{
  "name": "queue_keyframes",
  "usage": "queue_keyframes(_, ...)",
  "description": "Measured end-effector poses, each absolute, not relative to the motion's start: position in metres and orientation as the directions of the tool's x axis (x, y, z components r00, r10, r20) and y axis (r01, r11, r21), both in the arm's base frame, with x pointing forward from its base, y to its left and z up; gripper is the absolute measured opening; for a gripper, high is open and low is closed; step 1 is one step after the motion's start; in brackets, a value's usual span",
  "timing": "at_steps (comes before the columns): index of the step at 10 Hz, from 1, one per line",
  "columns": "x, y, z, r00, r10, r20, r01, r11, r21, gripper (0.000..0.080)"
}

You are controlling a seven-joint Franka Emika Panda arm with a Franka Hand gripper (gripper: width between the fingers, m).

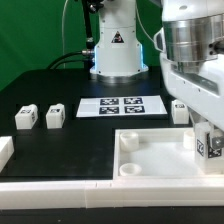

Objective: Assemble one leg

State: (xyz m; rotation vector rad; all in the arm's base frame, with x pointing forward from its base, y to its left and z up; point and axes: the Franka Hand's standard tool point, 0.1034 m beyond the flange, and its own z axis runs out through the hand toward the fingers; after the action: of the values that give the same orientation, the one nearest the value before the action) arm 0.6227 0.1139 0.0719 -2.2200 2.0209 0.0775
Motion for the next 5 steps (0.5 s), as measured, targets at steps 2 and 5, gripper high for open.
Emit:
queue_keyframes(2,0.6231,0.1152,0.0719,-0.028,-0.988,-0.15,-0.998,0.036,-0.054,0.0294)
queue_keyframes(5,0.6229,0.1166,0.072,-0.02,-0.988,-0.153,-0.998,0.028,-0.055,0.0512)
